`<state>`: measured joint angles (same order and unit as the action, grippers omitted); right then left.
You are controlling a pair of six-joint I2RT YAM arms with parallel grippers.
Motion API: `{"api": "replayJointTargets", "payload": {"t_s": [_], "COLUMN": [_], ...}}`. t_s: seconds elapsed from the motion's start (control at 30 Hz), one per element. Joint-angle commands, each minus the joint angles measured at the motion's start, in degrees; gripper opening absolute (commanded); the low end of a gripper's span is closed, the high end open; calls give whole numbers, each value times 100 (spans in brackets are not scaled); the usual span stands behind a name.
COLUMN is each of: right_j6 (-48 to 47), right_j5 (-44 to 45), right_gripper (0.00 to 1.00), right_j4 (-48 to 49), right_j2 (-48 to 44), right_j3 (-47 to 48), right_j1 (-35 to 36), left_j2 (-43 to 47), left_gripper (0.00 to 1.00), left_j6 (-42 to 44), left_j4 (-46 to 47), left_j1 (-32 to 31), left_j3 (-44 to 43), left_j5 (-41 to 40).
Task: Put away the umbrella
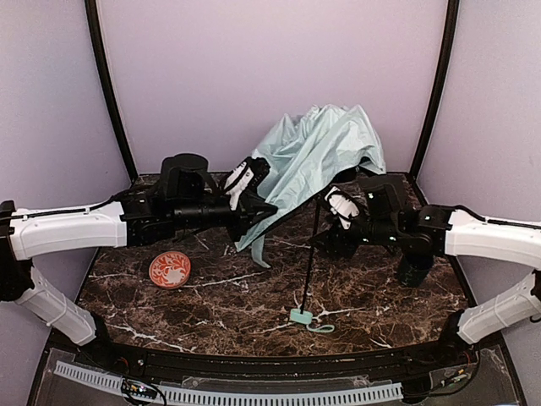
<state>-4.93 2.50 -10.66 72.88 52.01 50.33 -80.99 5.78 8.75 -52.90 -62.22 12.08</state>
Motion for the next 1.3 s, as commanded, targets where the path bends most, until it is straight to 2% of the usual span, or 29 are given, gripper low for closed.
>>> {"api": "replayJointTargets", "payload": {"t_s": [0.0, 0.17, 0.27, 0.43, 0.5, 0.6, 0.7, 0.8, 0.93, 1.07, 1.17, 1.27], "right_j6": [-626, -1260, -1054, -658, -408, -100, 187, 324, 1144, 1818, 2070, 1797], "right_j5": [-705, -2738, -3635, -4605, -4386, -3736, -3729, -4404, -3207, -1748, -1605, -1516], "right_gripper": [84, 94, 96, 94, 95, 94, 91, 90, 97, 97, 97, 93], "right_j4": [-19, -1492, -1693, -1599, -1405, -1309, -1182, -1039, -488, -619, -565, -778], "right_j2": [-1193, -2308, -2509, -2314, -2258, -2024, -1713, -1662, -1605, -810, 109, 1228], "right_j3": [-100, 291, 526, 647, 559, 507, 567, 816, 1299, 1816, 2022, 2330], "right_j1": [-264, -779, -1156, -1514, -1534, -1533, -1527, -1531, -1723, -2298, -2855, -2938], "left_j2": [496, 1201, 1250, 1147, 1017, 663, 453, 614, 936, 954, 830, 619], "left_gripper": [0, 0, 0, 0, 0, 0, 0, 0, 0, 0, 0, 0], "left_j6": [2038, 2292, 2038, 1601, 1402, 1056, 953, 1289, 1471, 1440, 1288, 926], "left_j4": [-384, -55, -26, 118, -123, -464, -617, -467, -207, -339, -438, -523], "left_j1": [-159, -113, 0, 254, 357, 484, 638, 659, 659, 659, 659, 659], "left_j3": [231, 832, 803, 764, 582, 304, 213, 530, 946, 1021, 1019, 957], "left_j5": [-561, -819, -903, -1334, -1369, -1834, -2320, -1893, -1478, -1180, -991, -806]}}
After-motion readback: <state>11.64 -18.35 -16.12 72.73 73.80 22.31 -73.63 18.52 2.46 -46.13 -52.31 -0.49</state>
